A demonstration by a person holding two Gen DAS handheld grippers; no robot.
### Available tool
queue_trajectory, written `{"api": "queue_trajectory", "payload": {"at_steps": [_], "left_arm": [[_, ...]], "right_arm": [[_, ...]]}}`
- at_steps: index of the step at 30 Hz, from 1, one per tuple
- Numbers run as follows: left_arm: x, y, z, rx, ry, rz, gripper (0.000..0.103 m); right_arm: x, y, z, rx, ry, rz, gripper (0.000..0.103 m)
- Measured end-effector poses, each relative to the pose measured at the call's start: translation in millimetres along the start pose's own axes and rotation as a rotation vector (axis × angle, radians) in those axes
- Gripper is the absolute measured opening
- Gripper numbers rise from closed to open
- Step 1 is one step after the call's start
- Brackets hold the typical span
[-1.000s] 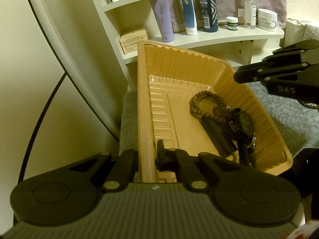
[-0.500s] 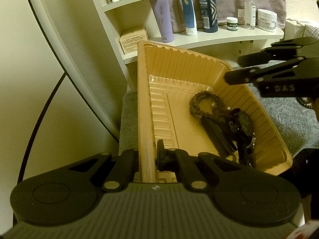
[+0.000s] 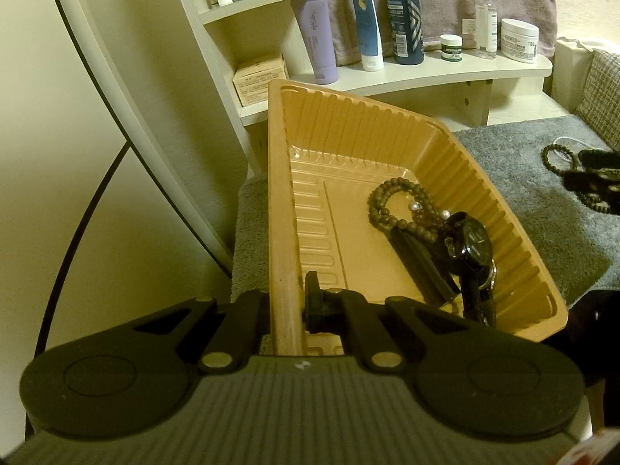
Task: Organize jewelry
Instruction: 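Return the right gripper to the necklaces and grasp a bead strand, then carry the bead strand into the orange tray and open the right gripper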
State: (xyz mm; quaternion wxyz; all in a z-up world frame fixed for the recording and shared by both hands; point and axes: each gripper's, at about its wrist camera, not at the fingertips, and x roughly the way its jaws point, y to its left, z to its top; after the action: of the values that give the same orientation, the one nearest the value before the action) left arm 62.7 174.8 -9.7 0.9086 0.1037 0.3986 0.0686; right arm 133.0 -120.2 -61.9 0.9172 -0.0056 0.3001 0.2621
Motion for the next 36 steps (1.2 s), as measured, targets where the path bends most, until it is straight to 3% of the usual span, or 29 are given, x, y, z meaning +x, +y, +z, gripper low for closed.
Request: {"api": "queue_trajectory", "payload": {"at_steps": [8,12,18,20,21,31,36], "left_arm": [[-0.5,0.0,0.4,0.002,0.0,0.003,0.003],[-1.0,0.0,0.5,0.001,0.001,0.003,0.003],[-0.6,1.4,0.7,0.0,0.003,0.002,0.003],[-0.3,1.6,0.8,-0.001,0.004,0.001,0.003],[-0.1,1.3,0.7,0.0,0.003,0.002,0.003],[1.3,1.1,0.5,-0.002,0.009,0.006,0.003],[2.2,0.9,0.3,-0.003,0.009,0.005,0.003]], "right_arm": [[-30.7,-56.2,-28.9,0.104,0.036,-0.164,0.058],[-38.7,-71.7,-35.3,0.121,0.028,-0.178,0.058],[-17.7,-71.6,-22.6,0.072,0.031,-0.167,0.056],[-5.8,-67.5,-16.7,0.031,0.038,-0.146,0.042],[0.6,-65.6,-14.4,0.011,0.041,-0.134,0.039],[61.4,-54.0,5.4,-0.139,0.115,-0.059,0.021],[79.5,-47.2,3.5,-0.18,0.167,-0.078,0.017]]}}
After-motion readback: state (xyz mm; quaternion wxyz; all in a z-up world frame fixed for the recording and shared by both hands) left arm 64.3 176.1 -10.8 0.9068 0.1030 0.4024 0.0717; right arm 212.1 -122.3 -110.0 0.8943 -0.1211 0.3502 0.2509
